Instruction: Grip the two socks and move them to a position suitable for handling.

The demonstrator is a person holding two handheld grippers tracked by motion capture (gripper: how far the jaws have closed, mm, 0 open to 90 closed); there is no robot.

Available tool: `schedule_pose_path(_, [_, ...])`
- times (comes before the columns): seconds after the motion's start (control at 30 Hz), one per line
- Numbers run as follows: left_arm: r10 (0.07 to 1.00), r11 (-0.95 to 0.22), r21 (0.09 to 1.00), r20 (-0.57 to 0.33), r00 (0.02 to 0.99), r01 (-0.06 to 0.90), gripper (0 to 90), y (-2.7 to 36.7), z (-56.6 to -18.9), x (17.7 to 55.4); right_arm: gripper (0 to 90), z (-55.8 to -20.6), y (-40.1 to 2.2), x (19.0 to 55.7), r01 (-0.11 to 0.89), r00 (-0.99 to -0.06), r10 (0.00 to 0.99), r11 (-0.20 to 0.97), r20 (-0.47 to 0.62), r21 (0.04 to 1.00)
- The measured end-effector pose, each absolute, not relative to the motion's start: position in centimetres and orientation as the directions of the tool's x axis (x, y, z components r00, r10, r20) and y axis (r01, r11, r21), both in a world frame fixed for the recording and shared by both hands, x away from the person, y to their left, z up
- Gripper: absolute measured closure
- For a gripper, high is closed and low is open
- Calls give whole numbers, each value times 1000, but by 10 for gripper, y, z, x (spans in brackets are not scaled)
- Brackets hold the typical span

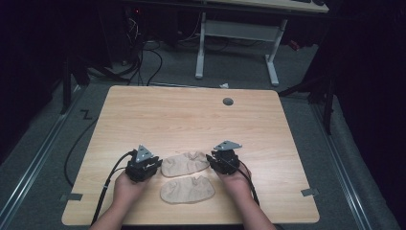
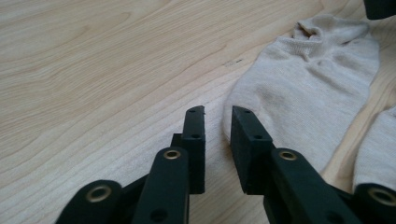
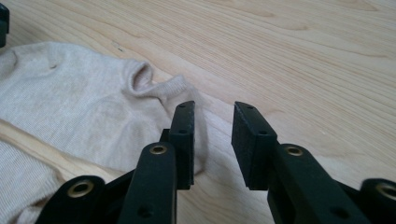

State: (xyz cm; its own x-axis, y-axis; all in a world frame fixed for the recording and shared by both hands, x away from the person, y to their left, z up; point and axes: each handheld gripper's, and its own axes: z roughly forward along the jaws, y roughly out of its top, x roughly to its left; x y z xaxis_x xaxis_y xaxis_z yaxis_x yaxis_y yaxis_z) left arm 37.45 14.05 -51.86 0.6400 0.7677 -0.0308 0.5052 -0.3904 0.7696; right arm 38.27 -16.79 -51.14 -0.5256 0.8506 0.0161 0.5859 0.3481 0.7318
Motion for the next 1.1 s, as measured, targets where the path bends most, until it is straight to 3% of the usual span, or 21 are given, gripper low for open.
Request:
schedule_pose_path(0.27, [771, -385, 758, -50, 635, 526, 594, 137, -524, 371, 632, -515, -177, 374, 566, -530, 848, 334, 22, 754])
schedule_pose_path(0.5, [778, -376, 748, -67, 625, 548, 588, 129, -532, 371, 600, -518, -166, 374, 563, -538, 843, 333, 29, 757])
schedule_pose_path(0.7, [783, -362, 745, -82, 616, 560, 735, 127, -532, 375, 679, -528, -166, 382, 606, -533, 846, 352, 35, 713])
schedule_pose_path(0.73, [783, -358, 749, -85, 616, 558, 801, 126, -532, 375, 791, -528, -166, 382, 608, -540, 841, 353, 44, 712])
schedule_pose_path(0.8, [786, -359, 753, -75, 614, 551, 858, 124, -532, 375, 855, -526, -166, 381, 605, -549, 835, 363, 40, 709])
schedule_pose_path(1.1, [783, -339, 795, -58, 619, 504, 867, 125, -520, 370, 865, -517, -170, 371, 550, -558, 830, 352, 20, 757])
